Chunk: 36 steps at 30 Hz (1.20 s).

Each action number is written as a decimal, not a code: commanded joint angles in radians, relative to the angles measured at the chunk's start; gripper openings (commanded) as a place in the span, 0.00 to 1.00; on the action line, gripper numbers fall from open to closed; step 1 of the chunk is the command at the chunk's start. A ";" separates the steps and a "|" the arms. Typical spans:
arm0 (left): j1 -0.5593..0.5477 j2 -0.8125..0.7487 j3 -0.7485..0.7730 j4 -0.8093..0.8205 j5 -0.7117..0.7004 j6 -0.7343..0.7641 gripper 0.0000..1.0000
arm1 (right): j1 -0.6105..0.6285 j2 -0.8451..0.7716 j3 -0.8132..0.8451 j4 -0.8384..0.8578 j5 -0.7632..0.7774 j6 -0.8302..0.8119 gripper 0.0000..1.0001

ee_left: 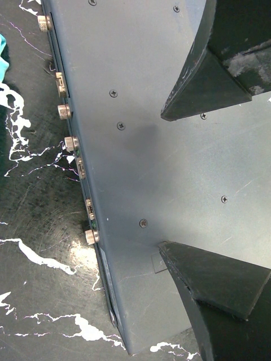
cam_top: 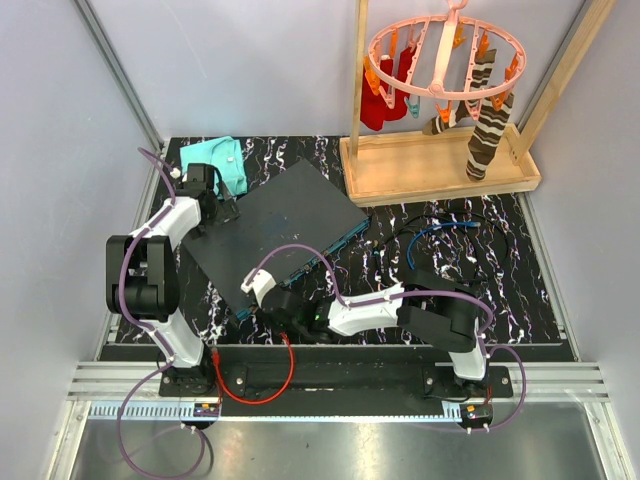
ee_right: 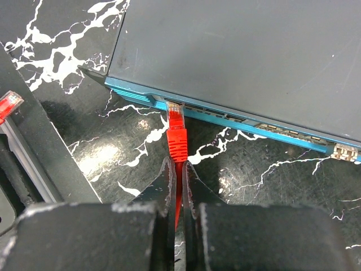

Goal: Insert the plug into the switch port
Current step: Insert the connector into the switch port.

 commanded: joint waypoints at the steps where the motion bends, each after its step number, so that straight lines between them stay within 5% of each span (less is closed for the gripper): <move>1: 0.010 0.047 -0.007 0.007 -0.002 -0.014 0.99 | -0.002 0.008 0.066 0.100 0.031 0.043 0.00; 15: 0.010 0.070 -0.010 0.004 0.003 -0.020 0.99 | 0.022 0.053 0.066 0.281 0.112 0.109 0.00; 36: 0.001 0.090 -0.020 -0.007 0.047 -0.042 0.99 | 0.064 0.105 0.236 0.180 0.326 0.099 0.00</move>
